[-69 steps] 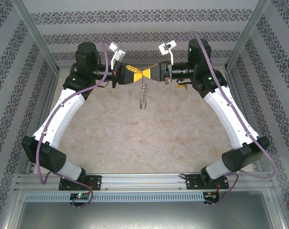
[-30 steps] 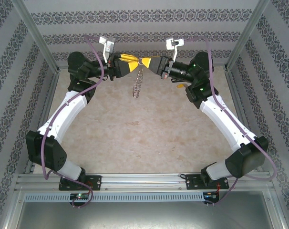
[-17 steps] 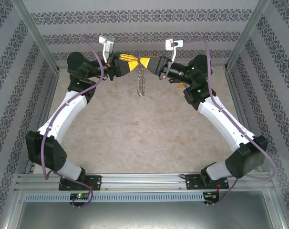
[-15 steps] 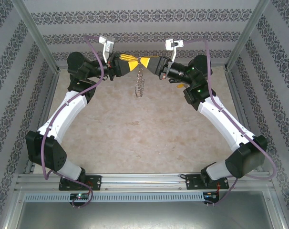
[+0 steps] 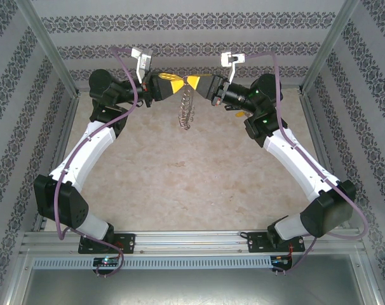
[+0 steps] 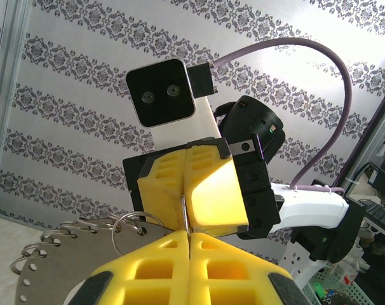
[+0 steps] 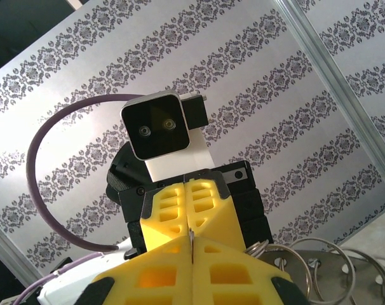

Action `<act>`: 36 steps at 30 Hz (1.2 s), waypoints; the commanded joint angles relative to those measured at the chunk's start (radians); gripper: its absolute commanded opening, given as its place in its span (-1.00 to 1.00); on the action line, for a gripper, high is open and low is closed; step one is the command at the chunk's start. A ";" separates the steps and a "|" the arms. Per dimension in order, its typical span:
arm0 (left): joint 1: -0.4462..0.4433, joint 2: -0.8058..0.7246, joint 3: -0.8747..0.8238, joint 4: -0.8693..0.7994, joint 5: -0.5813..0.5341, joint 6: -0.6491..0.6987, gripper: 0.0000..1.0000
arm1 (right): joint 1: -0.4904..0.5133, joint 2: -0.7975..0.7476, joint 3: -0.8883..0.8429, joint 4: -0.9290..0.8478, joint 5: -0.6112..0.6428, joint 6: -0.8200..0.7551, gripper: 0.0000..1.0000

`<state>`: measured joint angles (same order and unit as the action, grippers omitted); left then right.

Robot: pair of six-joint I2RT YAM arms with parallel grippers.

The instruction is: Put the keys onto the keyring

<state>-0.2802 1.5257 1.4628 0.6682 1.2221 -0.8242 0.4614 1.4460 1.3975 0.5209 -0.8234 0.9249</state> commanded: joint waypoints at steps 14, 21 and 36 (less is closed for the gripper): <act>-0.033 0.002 0.033 0.071 0.024 -0.026 -0.72 | 0.030 -0.022 -0.045 0.081 0.020 -0.119 -1.00; -0.035 0.005 0.029 0.074 0.028 -0.026 -0.78 | 0.030 -0.030 -0.061 0.107 0.036 -0.126 -1.00; -0.034 -0.002 0.024 0.083 0.028 -0.033 -1.00 | 0.027 -0.047 -0.127 0.221 0.075 -0.101 -1.00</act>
<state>-0.3000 1.5311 1.4628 0.6785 1.2297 -0.8501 0.4805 1.4216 1.2919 0.6708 -0.7815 0.8307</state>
